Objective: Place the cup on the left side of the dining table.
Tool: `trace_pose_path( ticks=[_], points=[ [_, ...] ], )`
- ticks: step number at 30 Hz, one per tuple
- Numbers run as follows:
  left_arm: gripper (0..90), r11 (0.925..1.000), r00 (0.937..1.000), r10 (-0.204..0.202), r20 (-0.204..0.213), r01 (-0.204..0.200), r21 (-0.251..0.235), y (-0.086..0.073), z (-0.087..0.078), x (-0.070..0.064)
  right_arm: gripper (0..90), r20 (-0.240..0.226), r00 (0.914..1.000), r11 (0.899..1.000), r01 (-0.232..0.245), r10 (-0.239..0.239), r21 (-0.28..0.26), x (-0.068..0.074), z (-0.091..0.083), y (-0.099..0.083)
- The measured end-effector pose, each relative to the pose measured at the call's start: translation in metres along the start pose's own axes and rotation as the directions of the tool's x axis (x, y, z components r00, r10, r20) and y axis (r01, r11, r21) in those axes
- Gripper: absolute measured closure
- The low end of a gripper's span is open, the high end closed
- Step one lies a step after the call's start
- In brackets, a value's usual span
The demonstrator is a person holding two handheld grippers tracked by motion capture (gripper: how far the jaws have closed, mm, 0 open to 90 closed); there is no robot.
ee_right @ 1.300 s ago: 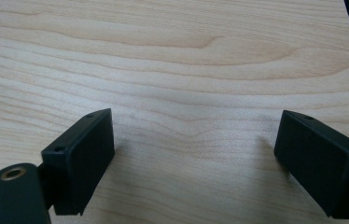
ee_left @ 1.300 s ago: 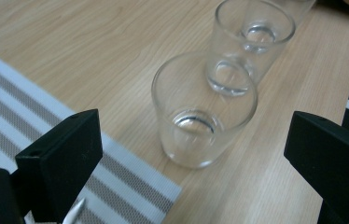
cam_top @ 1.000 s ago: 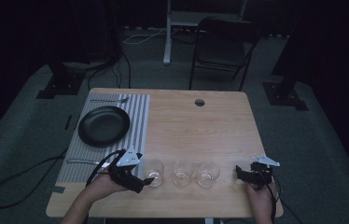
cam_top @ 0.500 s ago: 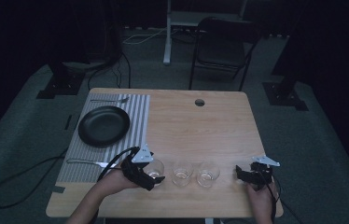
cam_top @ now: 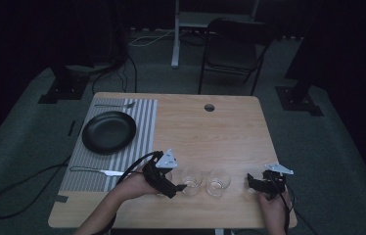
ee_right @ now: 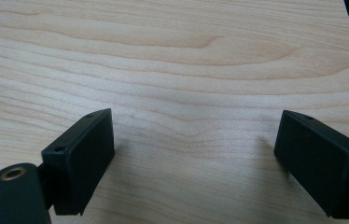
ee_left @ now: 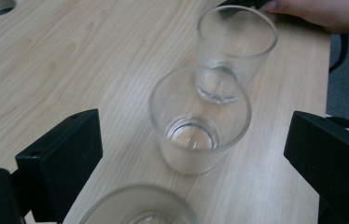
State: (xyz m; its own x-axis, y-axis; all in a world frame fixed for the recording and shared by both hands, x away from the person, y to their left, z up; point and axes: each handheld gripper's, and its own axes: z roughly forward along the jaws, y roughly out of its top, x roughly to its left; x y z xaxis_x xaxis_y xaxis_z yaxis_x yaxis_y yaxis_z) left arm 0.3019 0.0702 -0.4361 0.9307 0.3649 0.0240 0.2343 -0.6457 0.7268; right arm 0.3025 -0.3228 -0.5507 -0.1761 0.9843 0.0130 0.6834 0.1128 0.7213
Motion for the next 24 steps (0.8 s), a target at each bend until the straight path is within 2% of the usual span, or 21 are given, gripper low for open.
trace_pose_path(
  ticks=[10, 17, 24],
  points=[
    [4.8, 0.9986, 0.9982, 0.049, 0.035, -0.05, 0.02, 0.018, 0.024, -0.012, 11.6, 0.0, 1.0, 1.0, 0.0, 0.0, 0.0, 0.0, 0.0, 0.0],
    [4.9, 0.9976, 0.9973, 0.056, 0.048, -0.058, 0.039, 0.029, 0.039, -0.016, 11.6, 0.0, 1.0, 1.0, 0.001, -0.001, 0.0, 0.0, 0.0, 0.0],
    [4.8, 0.9923, 0.9945, 0.088, 0.056, -0.092, 0.082, 0.041, 0.056, -0.024, 11.6, 0.0, 1.0, 1.0, 0.001, -0.001, 0.0, 0.0, 0.0, 0.0]
  ],
)
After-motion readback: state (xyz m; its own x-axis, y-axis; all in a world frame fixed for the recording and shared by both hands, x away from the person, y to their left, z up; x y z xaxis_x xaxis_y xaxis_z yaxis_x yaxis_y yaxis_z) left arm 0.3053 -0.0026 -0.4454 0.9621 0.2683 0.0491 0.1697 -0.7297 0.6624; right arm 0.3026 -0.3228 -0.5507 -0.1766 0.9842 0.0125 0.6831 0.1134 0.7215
